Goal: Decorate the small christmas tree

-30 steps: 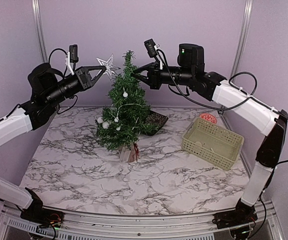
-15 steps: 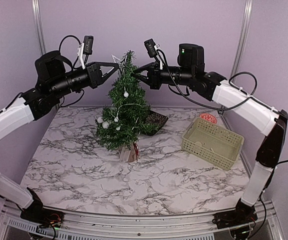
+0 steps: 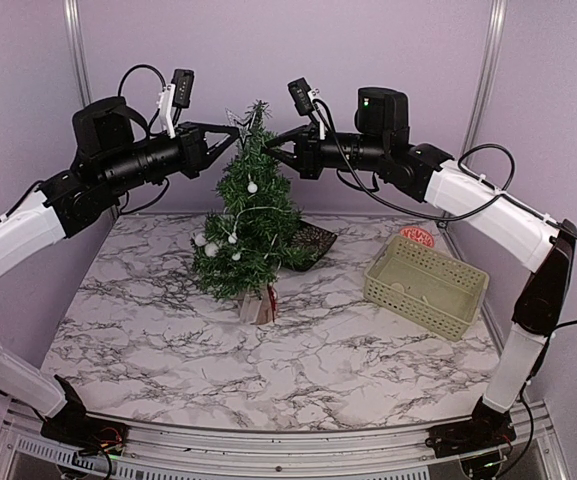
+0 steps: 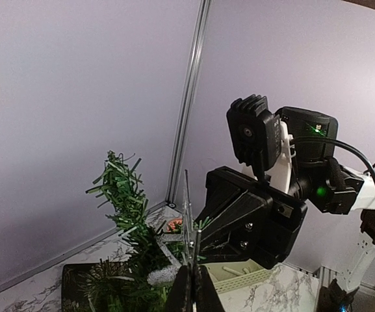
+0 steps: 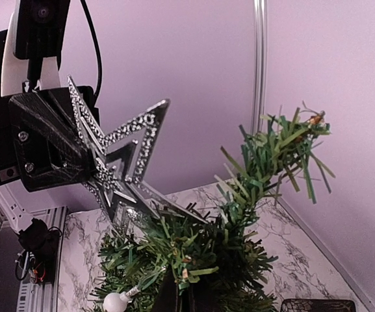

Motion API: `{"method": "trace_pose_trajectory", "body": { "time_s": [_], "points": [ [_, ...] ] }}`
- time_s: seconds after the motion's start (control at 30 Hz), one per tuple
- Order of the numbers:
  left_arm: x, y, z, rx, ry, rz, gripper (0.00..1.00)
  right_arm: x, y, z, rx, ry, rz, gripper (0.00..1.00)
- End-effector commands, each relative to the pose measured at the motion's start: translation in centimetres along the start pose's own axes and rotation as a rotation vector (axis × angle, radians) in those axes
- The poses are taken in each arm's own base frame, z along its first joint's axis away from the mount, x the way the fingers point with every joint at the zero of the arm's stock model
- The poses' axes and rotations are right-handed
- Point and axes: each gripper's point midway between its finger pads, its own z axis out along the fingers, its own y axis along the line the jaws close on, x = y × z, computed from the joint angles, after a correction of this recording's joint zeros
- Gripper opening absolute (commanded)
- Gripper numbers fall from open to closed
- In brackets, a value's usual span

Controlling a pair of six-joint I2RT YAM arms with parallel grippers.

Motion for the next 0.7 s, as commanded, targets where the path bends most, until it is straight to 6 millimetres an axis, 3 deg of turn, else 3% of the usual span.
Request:
{"method": "trace_pose_trajectory", "body": {
  "time_s": [0.0, 0.13, 0.3, 0.63, 0.67],
  "points": [
    [2.0, 1.6, -0.4, -0.094, 0.077, -0.001, 0.00, 0.1, 1.1, 0.7, -0.037, -0.008, -0.012, 0.00],
    [1.5, 1.3, -0.6, -0.086, 0.061, 0.003, 0.05, -0.1, 1.2, 0.6, -0.035, -0.010, -0.013, 0.00],
    [1.4, 1.0, -1.0, -0.074, 0.053, -0.001, 0.27, -0.1, 1.2, 0.5, -0.031, -0.009, -0.011, 0.00],
    [1.0, 1.3, -3.3, -0.091, 0.013, -0.047, 0.58, 0.1, 1.2, 0.0, -0.013, -0.007, -0.011, 0.00],
    [1.1, 1.5, -3.7, -0.098, 0.010, -0.057, 0.61, 0.1, 1.2, 0.0, -0.012, -0.007, -0.010, 0.04]
  ]
}}
